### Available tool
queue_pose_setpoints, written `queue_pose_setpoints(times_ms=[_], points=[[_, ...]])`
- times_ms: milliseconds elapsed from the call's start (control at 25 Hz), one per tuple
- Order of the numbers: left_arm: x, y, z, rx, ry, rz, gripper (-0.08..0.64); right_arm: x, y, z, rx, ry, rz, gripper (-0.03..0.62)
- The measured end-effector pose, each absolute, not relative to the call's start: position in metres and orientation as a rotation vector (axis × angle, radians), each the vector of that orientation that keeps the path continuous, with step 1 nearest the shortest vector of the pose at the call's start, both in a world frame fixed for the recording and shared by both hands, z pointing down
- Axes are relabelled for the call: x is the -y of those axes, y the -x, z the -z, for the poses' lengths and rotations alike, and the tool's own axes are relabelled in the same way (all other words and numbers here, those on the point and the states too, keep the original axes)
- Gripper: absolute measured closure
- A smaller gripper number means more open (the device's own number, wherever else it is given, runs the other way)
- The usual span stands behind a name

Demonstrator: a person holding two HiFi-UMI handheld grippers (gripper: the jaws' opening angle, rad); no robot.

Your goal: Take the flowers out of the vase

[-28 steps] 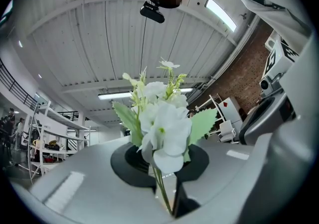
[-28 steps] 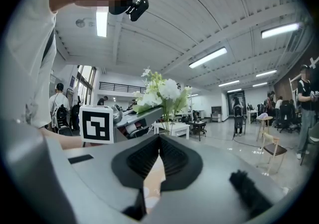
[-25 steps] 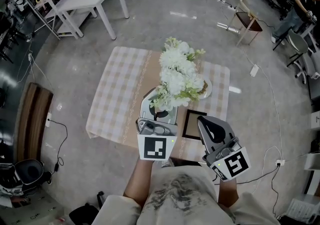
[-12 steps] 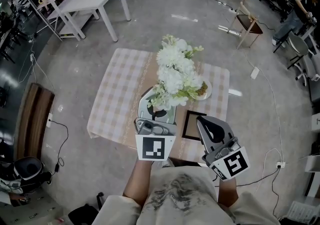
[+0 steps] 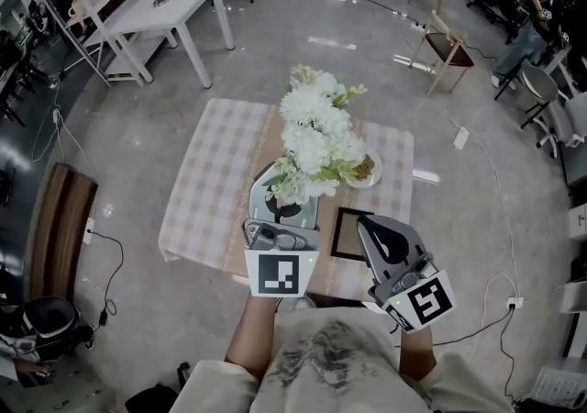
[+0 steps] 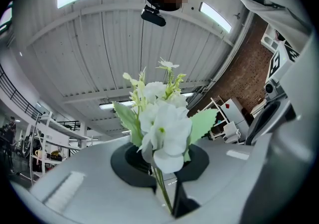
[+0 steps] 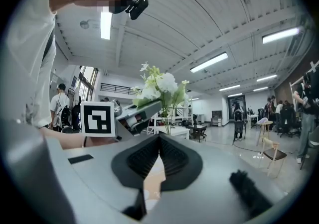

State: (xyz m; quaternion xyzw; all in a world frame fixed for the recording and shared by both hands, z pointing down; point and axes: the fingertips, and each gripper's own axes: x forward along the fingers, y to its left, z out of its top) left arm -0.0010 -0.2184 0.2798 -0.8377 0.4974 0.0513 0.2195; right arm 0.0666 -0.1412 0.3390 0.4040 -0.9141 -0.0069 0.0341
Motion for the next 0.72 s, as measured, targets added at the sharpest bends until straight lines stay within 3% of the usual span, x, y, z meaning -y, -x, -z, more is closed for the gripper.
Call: queue_pose_setpoints(times_ms=[720], points=[[0.181,0.014,-0.273,-1.343,2.340,-0.128,0.503,0.120,-0.051,-0.335,2.820,-1.234,0.040,0.575]])
